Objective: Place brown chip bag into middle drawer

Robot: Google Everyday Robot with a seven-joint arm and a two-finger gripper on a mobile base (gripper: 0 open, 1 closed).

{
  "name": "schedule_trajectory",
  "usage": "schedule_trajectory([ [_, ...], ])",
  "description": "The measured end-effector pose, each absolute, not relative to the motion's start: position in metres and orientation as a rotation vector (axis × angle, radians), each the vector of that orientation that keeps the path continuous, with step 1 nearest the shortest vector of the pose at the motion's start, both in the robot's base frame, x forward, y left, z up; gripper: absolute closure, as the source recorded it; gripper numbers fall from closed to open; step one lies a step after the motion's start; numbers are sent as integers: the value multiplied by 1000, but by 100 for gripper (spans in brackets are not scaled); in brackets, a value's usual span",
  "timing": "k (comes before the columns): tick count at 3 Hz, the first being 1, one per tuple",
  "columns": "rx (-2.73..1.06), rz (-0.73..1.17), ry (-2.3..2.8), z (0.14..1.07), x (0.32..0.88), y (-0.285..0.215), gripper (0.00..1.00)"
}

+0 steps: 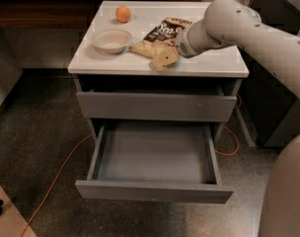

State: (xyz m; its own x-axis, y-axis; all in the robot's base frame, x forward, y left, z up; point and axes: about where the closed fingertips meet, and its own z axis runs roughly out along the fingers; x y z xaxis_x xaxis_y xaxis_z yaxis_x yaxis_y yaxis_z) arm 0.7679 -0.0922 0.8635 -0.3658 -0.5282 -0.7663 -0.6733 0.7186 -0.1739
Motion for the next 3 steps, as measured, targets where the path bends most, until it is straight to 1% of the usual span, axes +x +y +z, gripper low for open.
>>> schedule_trajectory([
  [2, -769, 237, 2088, 855, 800, -100, 0],
  [3, -725, 276, 2092, 849, 816, -92, 3],
])
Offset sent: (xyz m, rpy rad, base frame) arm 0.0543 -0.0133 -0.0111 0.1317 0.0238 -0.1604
